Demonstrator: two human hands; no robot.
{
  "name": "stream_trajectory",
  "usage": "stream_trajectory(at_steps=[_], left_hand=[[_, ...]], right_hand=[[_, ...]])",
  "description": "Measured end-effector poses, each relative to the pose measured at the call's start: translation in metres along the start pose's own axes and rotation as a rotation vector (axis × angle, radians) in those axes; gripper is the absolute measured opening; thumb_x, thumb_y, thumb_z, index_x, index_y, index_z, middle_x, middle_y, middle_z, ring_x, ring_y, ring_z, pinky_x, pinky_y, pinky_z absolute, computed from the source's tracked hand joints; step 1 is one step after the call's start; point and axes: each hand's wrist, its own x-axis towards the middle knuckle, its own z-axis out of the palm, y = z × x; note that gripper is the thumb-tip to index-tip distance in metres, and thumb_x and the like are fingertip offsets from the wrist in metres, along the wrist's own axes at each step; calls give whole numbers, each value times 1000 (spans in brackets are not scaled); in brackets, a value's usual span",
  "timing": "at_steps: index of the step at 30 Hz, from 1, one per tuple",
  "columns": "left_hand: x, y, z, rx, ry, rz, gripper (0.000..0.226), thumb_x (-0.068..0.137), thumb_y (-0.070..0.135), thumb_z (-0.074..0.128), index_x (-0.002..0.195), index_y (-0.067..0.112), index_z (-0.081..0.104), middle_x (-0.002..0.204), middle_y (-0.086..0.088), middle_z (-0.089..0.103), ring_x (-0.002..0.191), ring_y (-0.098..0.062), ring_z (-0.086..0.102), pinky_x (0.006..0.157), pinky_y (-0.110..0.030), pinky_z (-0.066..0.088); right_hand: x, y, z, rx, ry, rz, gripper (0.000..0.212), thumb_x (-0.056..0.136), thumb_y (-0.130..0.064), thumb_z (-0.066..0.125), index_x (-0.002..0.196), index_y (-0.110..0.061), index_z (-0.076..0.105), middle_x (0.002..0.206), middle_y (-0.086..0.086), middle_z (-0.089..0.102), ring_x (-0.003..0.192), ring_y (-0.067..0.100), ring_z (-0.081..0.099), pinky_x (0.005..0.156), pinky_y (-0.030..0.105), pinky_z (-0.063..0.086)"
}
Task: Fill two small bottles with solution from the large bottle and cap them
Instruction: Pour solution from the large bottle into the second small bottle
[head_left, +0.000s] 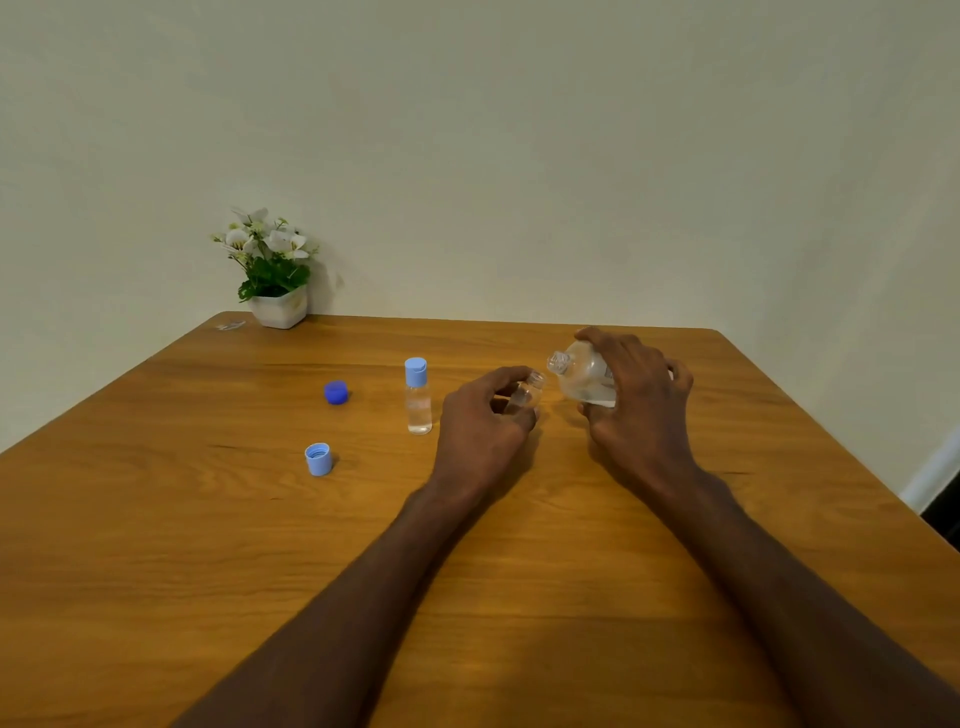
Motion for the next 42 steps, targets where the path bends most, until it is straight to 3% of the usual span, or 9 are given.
stream_trajectory(at_steps=[12, 17, 22, 26, 42], left_hand=[[2, -3, 0, 27, 10, 15, 46, 90, 17, 76, 134, 25, 68, 128, 10, 71, 98, 8, 61, 79, -4, 48], [2, -3, 1, 31, 6, 29, 47, 87, 16, 78, 133, 24, 69, 126, 8, 73, 98, 7, 63, 83, -12, 52], [3, -6, 2, 38, 5, 18, 46, 89, 17, 78, 133, 25, 68, 127, 9, 72, 98, 9, 62, 78, -7, 50], [3, -7, 1, 38, 7, 17, 47, 88, 16, 78, 133, 25, 69, 126, 10, 72, 100, 8, 62, 84, -12, 53], [4, -9, 0, 57, 8, 26, 48, 85, 17, 81, 130, 27, 70, 123, 12, 73, 92, 14, 60, 77, -9, 50]], right_hand=[[-2, -5, -3, -22, -29, -25, 88, 73, -11, 84, 148, -36, 45, 145, -4, 53, 136, 22, 45, 115, 50, 23], [-1, -6, -4, -34, -48, -24, 89, 74, -10, 84, 149, -36, 44, 147, -4, 52, 139, 23, 43, 116, 49, 20], [-1, -5, -2, -62, -46, -36, 90, 73, -9, 83, 148, -38, 44, 146, -5, 52, 138, 23, 44, 115, 48, 20], [-1, -4, -1, -73, -44, -46, 91, 72, -9, 83, 148, -40, 43, 146, -6, 52, 137, 21, 44, 115, 49, 21], [-1, -8, -4, -84, -67, -30, 92, 72, -5, 82, 148, -41, 44, 148, -7, 50, 140, 21, 41, 118, 48, 19]])
